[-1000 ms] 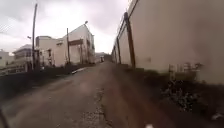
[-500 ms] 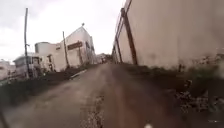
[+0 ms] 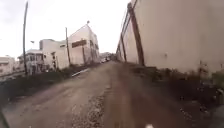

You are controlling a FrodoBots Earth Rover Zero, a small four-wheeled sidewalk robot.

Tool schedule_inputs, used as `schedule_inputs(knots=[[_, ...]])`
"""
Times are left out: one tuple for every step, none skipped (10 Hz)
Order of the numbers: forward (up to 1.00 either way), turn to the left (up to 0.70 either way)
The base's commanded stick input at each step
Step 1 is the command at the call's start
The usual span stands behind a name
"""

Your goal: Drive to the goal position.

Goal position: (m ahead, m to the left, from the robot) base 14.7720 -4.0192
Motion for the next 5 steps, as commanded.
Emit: schedule_inputs(knots=[[0.85,0.34],[0.85,0.12],[0.85,0.0],[0.85,0.0],[0.85,0.0]])
